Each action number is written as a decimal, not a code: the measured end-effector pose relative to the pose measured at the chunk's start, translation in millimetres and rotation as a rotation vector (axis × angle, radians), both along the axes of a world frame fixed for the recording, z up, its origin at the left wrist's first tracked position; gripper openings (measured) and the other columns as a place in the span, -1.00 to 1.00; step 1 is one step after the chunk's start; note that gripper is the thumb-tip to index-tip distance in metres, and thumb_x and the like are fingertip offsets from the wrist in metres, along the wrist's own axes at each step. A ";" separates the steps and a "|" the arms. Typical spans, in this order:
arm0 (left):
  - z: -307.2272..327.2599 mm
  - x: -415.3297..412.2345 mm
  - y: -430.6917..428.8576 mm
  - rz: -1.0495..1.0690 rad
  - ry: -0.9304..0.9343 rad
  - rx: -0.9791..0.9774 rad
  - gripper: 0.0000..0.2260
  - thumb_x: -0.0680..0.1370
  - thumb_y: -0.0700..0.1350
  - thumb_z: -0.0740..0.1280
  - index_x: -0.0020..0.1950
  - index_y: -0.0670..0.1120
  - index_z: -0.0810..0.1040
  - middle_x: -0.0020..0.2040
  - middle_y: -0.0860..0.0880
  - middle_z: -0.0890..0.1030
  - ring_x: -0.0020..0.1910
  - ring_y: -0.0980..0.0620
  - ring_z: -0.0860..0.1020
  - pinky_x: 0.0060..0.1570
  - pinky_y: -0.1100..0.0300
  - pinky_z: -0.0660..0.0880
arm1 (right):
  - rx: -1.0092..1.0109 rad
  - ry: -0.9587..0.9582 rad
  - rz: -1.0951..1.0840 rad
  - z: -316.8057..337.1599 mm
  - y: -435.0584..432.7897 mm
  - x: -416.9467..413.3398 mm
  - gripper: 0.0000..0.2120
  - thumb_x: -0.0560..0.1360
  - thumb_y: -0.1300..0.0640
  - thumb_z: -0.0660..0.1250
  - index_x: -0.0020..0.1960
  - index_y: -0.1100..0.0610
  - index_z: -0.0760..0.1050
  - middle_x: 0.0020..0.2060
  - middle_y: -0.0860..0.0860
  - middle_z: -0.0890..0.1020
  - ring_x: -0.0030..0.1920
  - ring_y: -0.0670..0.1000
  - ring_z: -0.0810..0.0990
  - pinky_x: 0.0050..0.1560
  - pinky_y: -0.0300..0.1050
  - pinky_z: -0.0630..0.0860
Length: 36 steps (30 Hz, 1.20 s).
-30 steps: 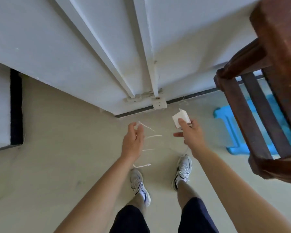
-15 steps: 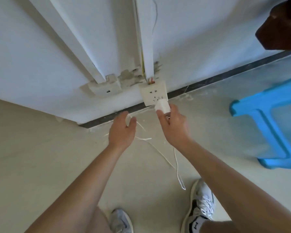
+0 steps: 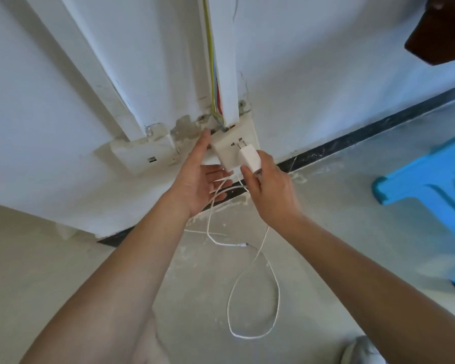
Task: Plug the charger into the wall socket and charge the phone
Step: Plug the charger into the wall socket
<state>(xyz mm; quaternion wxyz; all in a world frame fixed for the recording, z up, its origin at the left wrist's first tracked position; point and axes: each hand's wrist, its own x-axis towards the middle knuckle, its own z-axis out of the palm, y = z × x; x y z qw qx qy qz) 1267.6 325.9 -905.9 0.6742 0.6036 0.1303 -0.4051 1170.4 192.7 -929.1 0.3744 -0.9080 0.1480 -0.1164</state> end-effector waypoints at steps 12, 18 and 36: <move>-7.3 9.5 -5.0 0.005 0.263 -0.214 -0.21 0.19 0.30 0.58 0.15 -0.28 0.59 -0.10 -0.15 0.66 -0.12 -0.06 0.55 -0.17 0.10 0.44 | -0.069 -0.043 0.011 0.4 -2.8 3.1 -0.58 0.67 0.00 0.22 0.38 0.27 0.33 -0.04 0.25 0.66 -0.11 0.25 0.63 -0.25 -0.06 0.41; -13.7 8.8 -9.4 0.098 0.188 -0.188 -0.19 0.19 0.28 0.58 0.21 -0.26 0.59 -0.12 -0.15 0.67 -0.17 -0.08 0.60 -0.20 0.09 0.47 | -0.160 -0.058 0.068 0.7 -1.1 6.6 -0.58 0.66 0.02 0.22 0.39 0.29 0.34 0.04 0.27 0.64 -0.01 0.28 0.61 -0.21 -0.04 0.37; -11.4 9.2 -2.2 0.051 0.164 -0.149 -0.33 0.28 0.35 0.48 0.13 -0.16 0.63 -0.10 -0.05 0.71 -0.01 0.00 0.61 0.02 0.07 0.41 | -0.281 -0.056 -0.068 -2.7 19.4 15.6 -0.65 0.67 0.05 0.20 0.19 0.36 0.35 -0.05 0.28 0.57 -0.15 0.25 0.59 -0.28 -0.05 0.33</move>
